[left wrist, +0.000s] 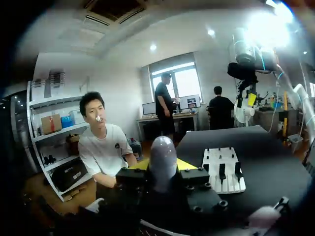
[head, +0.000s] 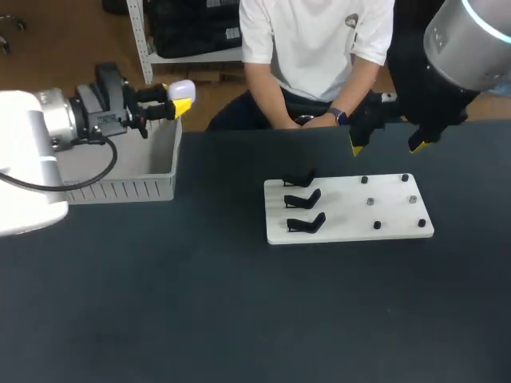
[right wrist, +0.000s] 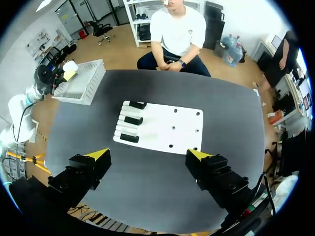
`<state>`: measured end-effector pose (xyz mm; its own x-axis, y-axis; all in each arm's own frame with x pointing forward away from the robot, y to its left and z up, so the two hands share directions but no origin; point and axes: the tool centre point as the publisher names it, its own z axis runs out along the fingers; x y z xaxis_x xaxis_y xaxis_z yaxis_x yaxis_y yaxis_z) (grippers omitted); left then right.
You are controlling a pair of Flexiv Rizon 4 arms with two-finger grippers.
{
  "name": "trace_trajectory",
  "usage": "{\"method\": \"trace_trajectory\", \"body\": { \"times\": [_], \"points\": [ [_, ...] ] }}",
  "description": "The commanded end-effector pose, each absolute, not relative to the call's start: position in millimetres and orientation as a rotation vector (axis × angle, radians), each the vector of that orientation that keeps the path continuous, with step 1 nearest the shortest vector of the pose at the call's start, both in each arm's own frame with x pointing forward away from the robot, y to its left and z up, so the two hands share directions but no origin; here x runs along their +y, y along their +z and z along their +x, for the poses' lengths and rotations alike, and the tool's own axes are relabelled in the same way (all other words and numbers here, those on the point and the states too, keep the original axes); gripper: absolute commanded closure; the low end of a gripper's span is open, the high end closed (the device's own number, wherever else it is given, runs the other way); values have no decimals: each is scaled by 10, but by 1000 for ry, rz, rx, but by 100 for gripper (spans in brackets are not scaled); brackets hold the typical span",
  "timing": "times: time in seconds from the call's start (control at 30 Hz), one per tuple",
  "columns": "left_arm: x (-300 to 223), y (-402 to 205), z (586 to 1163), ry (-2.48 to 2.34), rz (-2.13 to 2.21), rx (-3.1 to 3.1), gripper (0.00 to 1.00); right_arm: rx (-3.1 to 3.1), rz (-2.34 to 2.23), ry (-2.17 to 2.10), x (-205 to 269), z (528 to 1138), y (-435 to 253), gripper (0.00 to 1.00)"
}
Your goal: Pick up each earbud case from the left stands, insert the matching earbuds, close the lid, and place the case in the box.
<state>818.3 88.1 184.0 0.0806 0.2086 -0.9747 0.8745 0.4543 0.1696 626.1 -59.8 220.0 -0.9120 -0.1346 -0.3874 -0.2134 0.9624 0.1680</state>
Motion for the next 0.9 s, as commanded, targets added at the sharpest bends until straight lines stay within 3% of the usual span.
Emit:
{"method": "trace_trajectory", "body": {
  "times": [0.03, 0.4, 0.9],
  "points": [
    [1226, 1748, 8192, -617, 970, 1448, 100, 2616, -214, 310, -606, 6154, 2152, 0],
    [1761, 1234, 8515, -591, 883, 1584, 100, 2669, -157, 314, -495, 6009, 2055, 0],
    [1930, 611, 8520, -620, 790, 1758, 100, 2706, -147, 325, -369, 6008, 1993, 0]
  ]
}}
